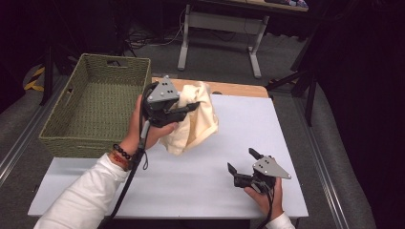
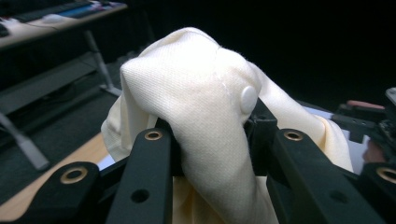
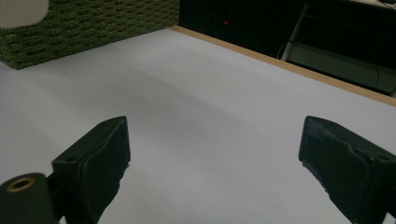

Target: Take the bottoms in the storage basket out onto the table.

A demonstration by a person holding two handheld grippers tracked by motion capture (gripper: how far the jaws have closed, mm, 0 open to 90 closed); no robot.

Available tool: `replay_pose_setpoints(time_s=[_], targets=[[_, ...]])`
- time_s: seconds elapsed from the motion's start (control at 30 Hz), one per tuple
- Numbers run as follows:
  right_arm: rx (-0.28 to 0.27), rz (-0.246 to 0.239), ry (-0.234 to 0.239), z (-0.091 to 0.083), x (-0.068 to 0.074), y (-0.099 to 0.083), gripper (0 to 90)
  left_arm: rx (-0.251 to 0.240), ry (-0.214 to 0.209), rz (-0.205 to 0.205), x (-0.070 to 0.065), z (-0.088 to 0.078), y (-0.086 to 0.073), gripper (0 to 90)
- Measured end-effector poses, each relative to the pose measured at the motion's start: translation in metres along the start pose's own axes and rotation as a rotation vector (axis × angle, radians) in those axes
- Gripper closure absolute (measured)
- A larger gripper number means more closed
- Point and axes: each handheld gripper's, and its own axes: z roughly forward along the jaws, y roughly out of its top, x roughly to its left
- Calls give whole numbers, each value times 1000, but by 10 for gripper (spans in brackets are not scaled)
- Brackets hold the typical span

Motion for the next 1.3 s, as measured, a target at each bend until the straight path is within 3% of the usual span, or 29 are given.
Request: replay_pose_setpoints(time_s=[0.1,0.33,0.63,0.87,1.13,1.2,1.3], targets=[[-9,0,-6,-1,-1,0,101,26,-36,-9,-6,20,-9,693],[-7,-1,-8,-1,-1,-1,103,74,-89,-31,-13,48,-30,691],[15,14,5,3,-1,-3,103,141,-95,-52,-17,71,-61,675],[24,13,12,5,0,-4,103,134,-92,-74,-16,73,-72,643],[12,9,16,3,1,-2,109,124,-68,-59,-21,67,-79,502],[2,19,22,2,0,-1,116,119,-61,-56,-21,63,-81,421],[-7,19,30,0,0,0,129,103,-64,-34,-23,55,-82,390]])
